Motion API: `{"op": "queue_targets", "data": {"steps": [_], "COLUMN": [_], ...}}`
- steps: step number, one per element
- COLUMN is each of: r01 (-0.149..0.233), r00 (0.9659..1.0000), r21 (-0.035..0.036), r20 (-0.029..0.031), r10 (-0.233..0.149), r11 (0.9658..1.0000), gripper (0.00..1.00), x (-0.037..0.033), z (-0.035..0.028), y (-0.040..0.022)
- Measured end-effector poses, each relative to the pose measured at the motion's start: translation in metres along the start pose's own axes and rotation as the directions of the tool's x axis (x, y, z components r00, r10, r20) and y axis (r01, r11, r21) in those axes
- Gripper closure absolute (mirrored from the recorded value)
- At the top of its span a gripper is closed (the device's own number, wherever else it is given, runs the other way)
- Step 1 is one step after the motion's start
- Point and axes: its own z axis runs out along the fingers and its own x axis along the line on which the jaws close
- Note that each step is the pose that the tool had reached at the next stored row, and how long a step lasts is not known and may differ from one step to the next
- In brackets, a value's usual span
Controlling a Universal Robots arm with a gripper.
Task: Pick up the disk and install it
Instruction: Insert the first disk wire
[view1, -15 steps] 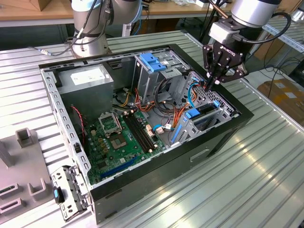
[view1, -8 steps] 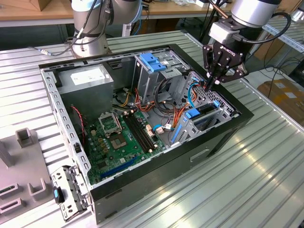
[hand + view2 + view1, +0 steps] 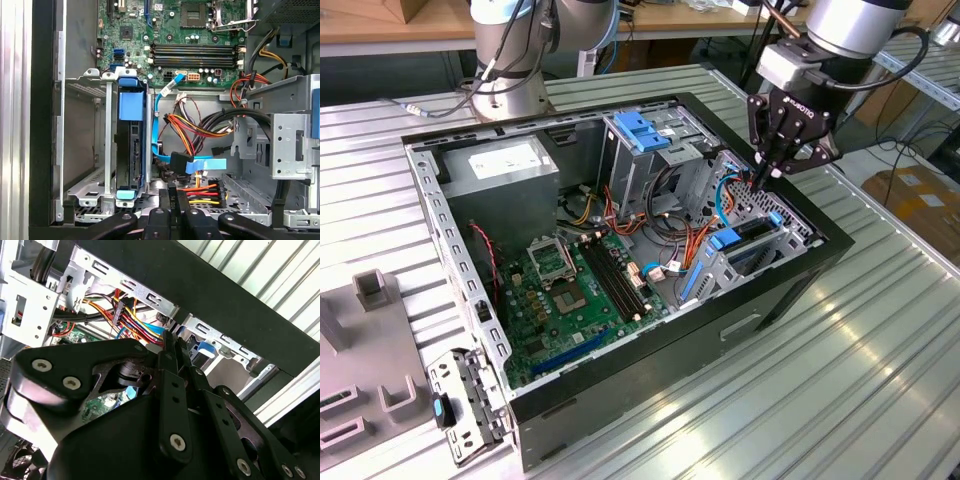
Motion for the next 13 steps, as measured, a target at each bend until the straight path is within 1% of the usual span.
{"op": "queue_targets", "data": {"steps": [2,13], "r01": [-0.041,-0.061], "r00": [0.9992,0.9981], "r21": [-0.0010,-0.0015], "r20": [0.0002,0.0002], "r10": [0.041,0.061], "r11": [0.9992,0.9981], "gripper": [0.83,0.83], "x": [0.0000,0.0000], "z": [0.0000,0.0000], "y": [0.0000,0.0000]}}
